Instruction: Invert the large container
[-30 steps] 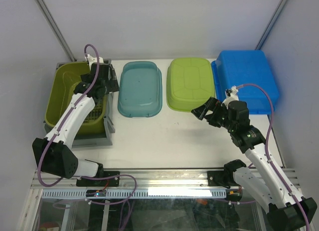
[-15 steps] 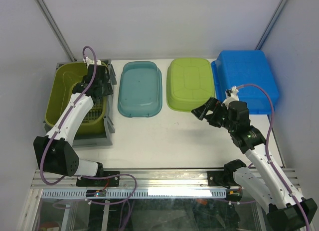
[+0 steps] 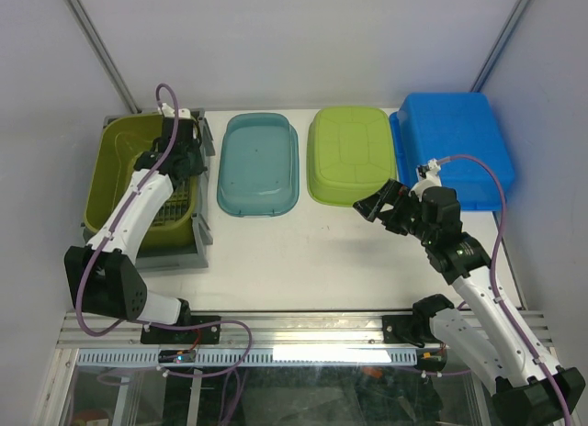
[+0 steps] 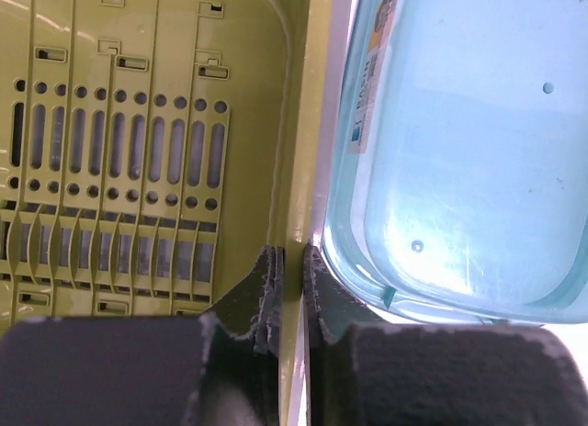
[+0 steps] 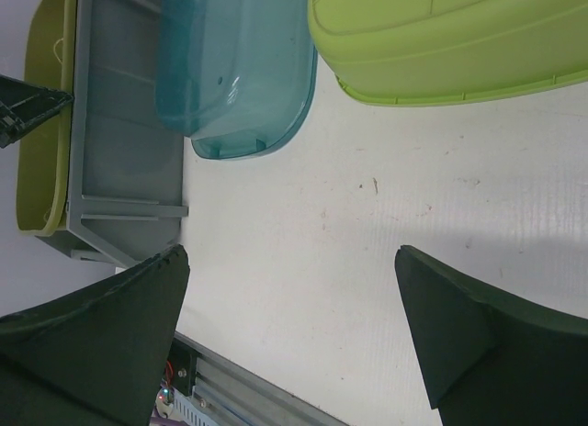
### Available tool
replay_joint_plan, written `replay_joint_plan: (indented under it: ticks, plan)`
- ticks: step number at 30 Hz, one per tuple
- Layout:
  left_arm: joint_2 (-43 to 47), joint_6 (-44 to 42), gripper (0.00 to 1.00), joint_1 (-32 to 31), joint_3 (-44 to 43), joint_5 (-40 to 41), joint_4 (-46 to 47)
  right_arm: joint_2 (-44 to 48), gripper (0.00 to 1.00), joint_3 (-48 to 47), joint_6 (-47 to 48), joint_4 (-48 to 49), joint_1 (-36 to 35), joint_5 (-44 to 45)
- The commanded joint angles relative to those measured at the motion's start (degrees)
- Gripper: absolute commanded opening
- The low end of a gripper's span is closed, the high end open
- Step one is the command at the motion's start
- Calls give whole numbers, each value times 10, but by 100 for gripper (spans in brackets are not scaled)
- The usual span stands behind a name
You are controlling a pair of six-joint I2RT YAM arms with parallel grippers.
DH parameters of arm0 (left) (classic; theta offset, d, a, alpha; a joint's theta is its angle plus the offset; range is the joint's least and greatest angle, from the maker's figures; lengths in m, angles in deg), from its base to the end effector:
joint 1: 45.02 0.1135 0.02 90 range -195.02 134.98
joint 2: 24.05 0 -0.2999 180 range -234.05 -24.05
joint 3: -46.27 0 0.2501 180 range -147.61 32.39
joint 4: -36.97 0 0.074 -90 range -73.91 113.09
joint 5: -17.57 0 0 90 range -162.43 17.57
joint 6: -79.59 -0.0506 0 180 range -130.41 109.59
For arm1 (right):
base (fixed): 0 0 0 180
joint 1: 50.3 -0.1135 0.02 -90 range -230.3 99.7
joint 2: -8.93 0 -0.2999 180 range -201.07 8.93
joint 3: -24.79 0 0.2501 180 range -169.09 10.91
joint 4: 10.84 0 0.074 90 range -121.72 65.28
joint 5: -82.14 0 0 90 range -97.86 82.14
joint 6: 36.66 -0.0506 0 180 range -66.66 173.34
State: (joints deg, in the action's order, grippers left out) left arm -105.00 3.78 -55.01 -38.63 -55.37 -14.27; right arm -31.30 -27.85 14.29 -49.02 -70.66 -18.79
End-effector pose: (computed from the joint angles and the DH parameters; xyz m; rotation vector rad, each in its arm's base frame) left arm 0.3033 -0.0383 0.3370 -0.2239 2.3441 0.1523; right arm 0.1342 0.0600 0.3072 0.2180 2.1062 0.8330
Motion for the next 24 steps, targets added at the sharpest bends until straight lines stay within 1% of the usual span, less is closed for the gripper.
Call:
replay_joint_plan:
  ticks: [1,8,13,19,24]
  plan:
    - [26,-12,0,7,-43,-25,2,9,99,-14,1,10,-2,1]
    - [58,-40,0,1,-165,-54,-51,3,99,-10,-7,23,-2,-6]
    - [64,-51,0,-33,-245,-40,-81,2,99,-5,-13,30,-2,-10]
    - [64,-52,0,-95,-333,-32,-105,2,99,-9,-14,31,-2,-9]
    - [59,-45,0,-128,-398,-39,-122,6,99,-14,-16,29,-2,-10]
